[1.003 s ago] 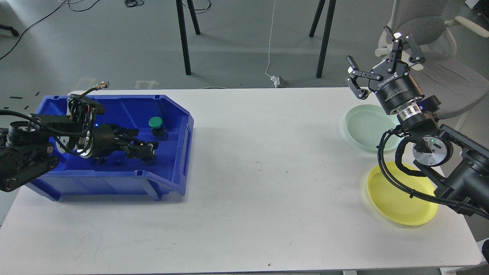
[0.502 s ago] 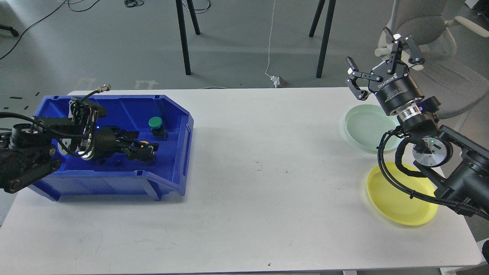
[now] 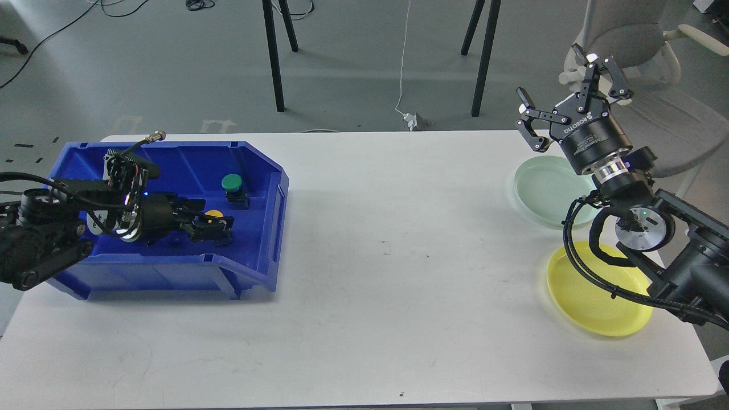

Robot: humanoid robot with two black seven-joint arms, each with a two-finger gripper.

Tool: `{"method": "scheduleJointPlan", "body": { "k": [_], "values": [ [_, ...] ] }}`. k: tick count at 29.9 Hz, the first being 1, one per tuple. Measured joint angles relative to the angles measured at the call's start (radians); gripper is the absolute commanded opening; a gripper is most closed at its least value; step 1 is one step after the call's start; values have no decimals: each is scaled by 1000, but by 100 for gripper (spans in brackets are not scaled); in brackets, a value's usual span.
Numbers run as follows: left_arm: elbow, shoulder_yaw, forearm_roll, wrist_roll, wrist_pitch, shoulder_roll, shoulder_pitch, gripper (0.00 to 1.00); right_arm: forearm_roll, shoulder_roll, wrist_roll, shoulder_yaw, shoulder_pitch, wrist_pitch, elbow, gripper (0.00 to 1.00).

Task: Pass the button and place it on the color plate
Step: 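Grasp the yellow button in the bin with the left gripper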

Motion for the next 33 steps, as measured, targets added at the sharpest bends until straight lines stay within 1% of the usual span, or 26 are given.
{"method": "scheduleJointPlan", "body": {
  "k": [5, 9, 16, 18, 24, 33],
  "values": [
    [1, 0, 0, 0, 0, 0, 0, 77, 0, 0, 0, 0, -2, 0, 0, 99],
    [1, 0, 0, 0, 0, 0, 0, 72, 0, 0, 0, 0, -3, 0, 0, 99],
    [1, 1, 3, 0, 0, 0, 4, 61, 0, 0, 0, 1, -3, 0, 0, 99],
    [1, 0, 3, 0, 0, 0, 4, 56, 0, 0, 0, 1, -3, 0, 1, 99],
    [1, 0, 7, 0, 2, 0, 5, 48, 0, 0, 0, 1, -3, 0, 1, 99],
    [0, -2, 8, 0, 7, -2, 3, 41, 0, 0, 0, 3, -7, 0, 0, 99]
  ]
}}
